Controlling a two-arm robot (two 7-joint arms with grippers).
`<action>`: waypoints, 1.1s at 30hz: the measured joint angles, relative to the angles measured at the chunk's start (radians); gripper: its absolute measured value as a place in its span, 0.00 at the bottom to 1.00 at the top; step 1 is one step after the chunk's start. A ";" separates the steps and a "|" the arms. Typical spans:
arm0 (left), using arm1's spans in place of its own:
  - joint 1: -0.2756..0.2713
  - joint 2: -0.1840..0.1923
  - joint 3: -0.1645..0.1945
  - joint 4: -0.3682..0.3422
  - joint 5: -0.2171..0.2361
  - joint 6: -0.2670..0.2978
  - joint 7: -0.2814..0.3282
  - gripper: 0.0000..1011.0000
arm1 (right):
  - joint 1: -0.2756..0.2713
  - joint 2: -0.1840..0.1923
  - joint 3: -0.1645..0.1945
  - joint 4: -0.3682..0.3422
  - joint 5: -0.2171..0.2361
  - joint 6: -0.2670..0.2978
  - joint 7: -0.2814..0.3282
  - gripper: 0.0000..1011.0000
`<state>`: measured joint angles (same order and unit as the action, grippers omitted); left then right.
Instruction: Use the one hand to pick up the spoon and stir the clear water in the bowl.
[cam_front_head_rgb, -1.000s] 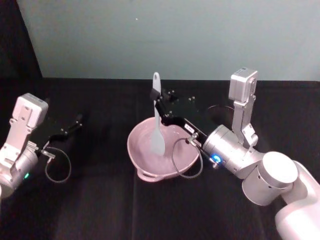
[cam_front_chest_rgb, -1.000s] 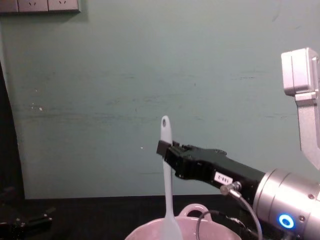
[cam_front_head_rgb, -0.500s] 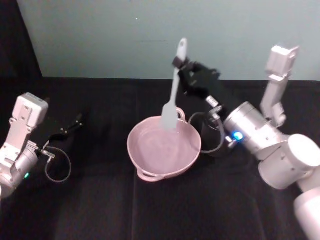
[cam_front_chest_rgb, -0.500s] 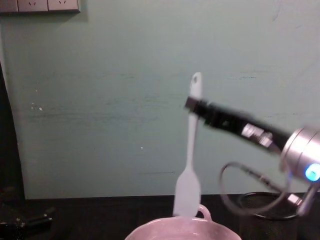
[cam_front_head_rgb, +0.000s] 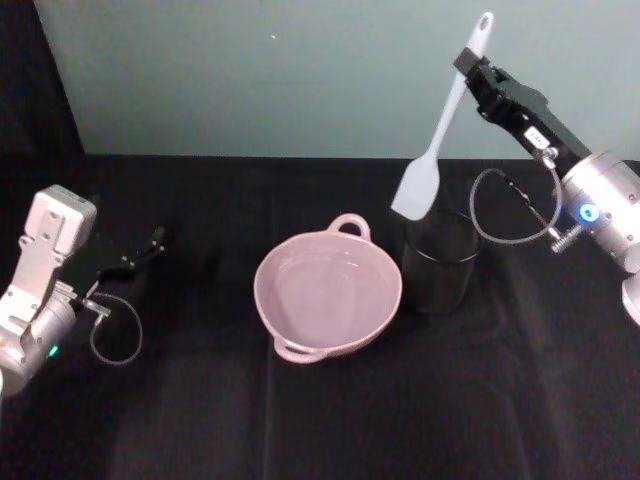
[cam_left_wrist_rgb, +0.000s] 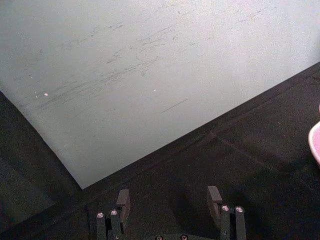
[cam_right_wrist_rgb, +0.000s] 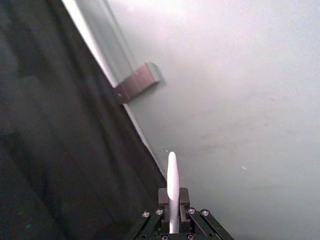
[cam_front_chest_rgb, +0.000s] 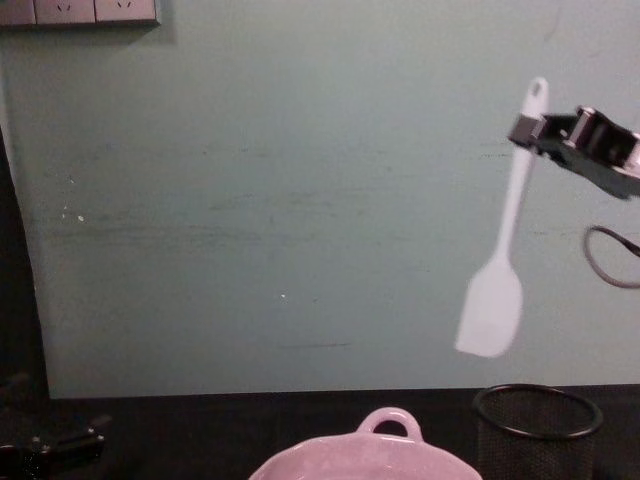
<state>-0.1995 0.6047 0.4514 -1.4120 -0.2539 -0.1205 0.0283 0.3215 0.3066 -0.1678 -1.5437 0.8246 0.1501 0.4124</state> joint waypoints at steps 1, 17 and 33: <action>0.000 0.000 0.000 0.000 0.000 0.000 0.000 1.00 | -0.001 0.009 0.007 0.007 0.014 0.013 -0.004 0.11; 0.000 0.000 0.000 0.000 0.000 0.000 0.000 1.00 | 0.023 0.040 -0.002 0.143 0.051 -0.002 -0.034 0.11; 0.000 0.000 0.000 0.000 0.000 0.000 0.000 1.00 | 0.021 0.046 -0.071 0.244 0.008 -0.132 -0.010 0.11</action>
<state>-0.1995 0.6047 0.4514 -1.4120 -0.2539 -0.1205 0.0283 0.3428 0.3527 -0.2389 -1.2994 0.8323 0.0180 0.4027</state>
